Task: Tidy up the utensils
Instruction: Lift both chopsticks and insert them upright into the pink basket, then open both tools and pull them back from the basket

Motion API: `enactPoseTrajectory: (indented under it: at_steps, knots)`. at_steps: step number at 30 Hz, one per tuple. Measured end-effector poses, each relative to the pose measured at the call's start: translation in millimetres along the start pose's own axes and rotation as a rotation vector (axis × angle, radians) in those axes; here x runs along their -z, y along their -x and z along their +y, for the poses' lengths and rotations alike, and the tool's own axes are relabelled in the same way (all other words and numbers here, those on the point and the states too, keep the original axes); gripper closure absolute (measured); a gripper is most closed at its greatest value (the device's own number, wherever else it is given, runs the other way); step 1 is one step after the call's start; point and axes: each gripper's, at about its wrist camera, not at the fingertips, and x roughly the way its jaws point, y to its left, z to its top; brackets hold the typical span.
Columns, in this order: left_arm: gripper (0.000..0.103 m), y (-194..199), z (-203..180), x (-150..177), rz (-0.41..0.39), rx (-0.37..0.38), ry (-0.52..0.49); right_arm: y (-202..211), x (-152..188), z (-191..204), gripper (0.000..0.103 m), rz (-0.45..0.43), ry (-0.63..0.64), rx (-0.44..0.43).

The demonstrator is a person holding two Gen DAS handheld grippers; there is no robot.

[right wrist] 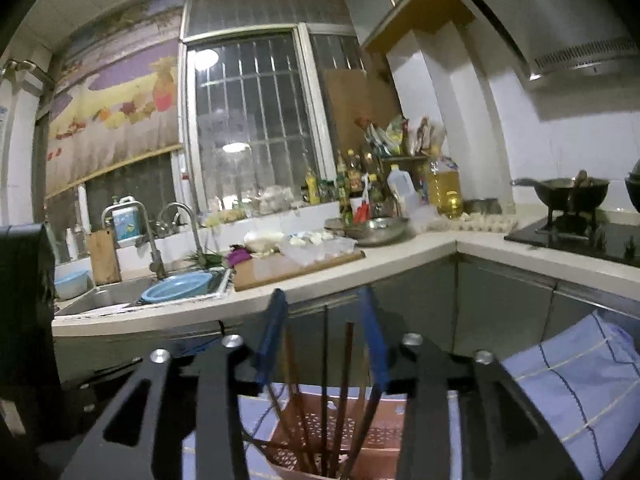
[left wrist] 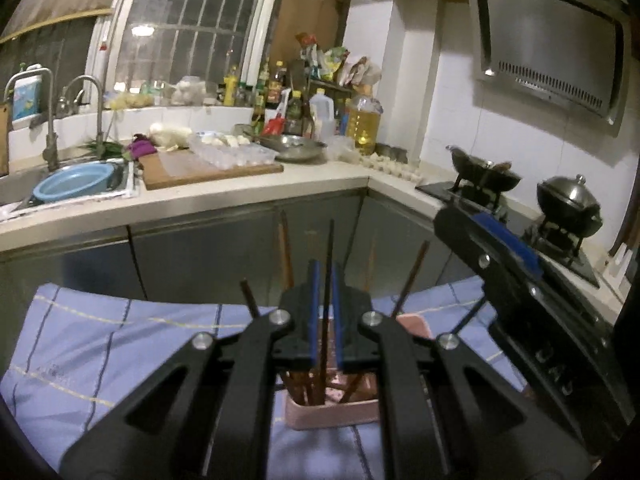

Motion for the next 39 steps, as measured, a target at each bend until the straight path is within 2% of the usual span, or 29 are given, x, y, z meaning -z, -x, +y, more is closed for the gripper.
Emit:
enactPoseTrajectory:
  at_steps: [3,6,8,10,12,15,17,18,19,22,26,29,31,34,39]
  knots:
    - [0.098,34.4,-4.3,-16.8,-0.062,0.014,0.006,28.3,-20.8,6.6,0.062,-0.049,-0.018,-0.031]
    - [0.098,89.7,-11.8,-32.9,-0.165,0.056,0.007,70.3,-38.7,11.7,0.062,-0.118,-0.045,-0.065]
    - [0.098,117.5,-15.6,-32.1,-0.204,0.063,-0.001,100.1,-39.6,11.4,0.061,-0.151,-0.067,-0.085]
    - [0.091,148.4,-16.9,-14.4,-0.215,0.074,-0.006,132.8,-25.5,6.8,0.057,-0.161,-0.097,-0.090]
    - [0.062,161.6,-16.1,9.3,-0.196,0.061,-0.005,158.9,1.0,2.0,0.054,-0.136,-0.119,-0.072]
    - [0.061,165.7,-15.0,62.5,-0.112,-0.013,-0.005,184.1,51.2,-4.1,0.053,-0.029,-0.138,0.004]
    - [0.061,157.6,-15.4,98.2,-0.004,-0.043,0.007,190.9,83.6,-9.7,0.053,0.082,-0.189,0.031]
    - [0.061,151.7,-15.7,119.0,0.069,-0.057,0.020,191.7,103.9,-13.1,0.053,0.174,-0.228,0.032]
    - [0.061,147.5,-15.8,133.8,0.120,-0.067,0.032,192.2,114.9,-14.1,0.053,0.223,-0.241,0.039]
    - [0.061,145.0,-17.8,162.7,0.194,-0.102,0.047,193.0,136.8,-13.3,0.053,0.318,-0.257,0.047]
    - [0.061,153.6,-23.5,172.1,0.199,-0.175,0.014,198.9,139.9,-7.2,0.053,0.335,-0.281,0.009]
    - [0.051,165.4,-25.0,168.0,0.171,-0.215,-0.004,204.9,136.2,0.8,0.053,0.319,-0.272,-0.016]
    - [0.050,173.4,-26.3,164.4,0.147,-0.240,-0.013,207.6,133.1,4.6,0.053,0.319,-0.272,-0.032]
    - [0.049,179.3,-26.9,158.8,0.130,-0.256,-0.020,212.3,132.1,6.0,0.053,0.315,-0.266,-0.040]
    - [0.043,182.2,-30.6,158.6,0.131,-0.278,-0.025,212.1,133.3,5.5,0.053,0.337,-0.266,-0.047]
